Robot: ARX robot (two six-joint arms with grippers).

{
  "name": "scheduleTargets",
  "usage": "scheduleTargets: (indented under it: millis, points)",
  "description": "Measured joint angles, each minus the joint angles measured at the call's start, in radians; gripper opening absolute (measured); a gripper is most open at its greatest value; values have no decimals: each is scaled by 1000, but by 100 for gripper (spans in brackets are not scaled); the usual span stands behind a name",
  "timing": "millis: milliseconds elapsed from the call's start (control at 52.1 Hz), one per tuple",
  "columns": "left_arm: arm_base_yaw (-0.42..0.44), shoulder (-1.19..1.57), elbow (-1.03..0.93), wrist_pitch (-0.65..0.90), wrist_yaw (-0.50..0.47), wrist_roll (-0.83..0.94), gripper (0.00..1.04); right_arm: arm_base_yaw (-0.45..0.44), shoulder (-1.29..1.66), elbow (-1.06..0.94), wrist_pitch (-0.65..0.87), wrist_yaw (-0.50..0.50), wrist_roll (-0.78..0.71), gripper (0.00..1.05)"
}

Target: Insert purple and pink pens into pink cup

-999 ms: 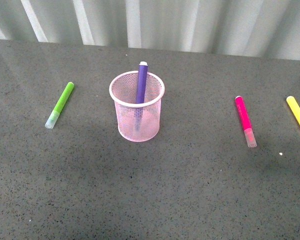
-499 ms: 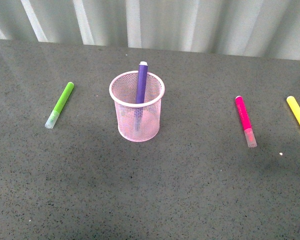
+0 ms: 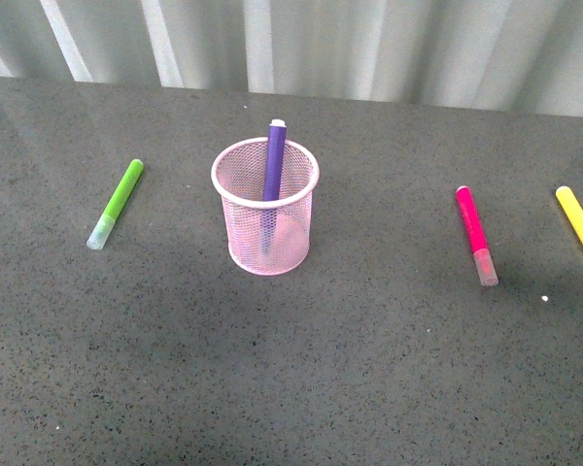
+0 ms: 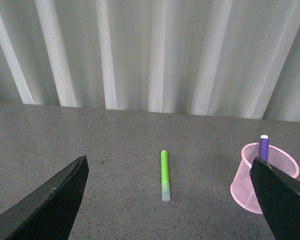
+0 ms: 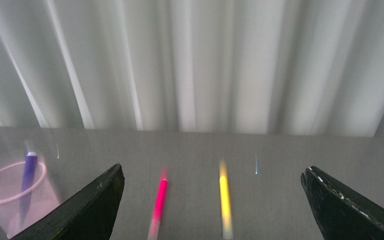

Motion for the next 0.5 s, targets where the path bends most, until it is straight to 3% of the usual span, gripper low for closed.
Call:
scheduleTargets:
  millis: [173, 499]
  points:
    - [0, 0, 0, 0, 0, 0, 98, 35, 525, 216, 172, -4, 4, 98]
    - [0, 0, 0, 0, 0, 0, 98, 102, 1134, 544, 161, 35, 89, 98]
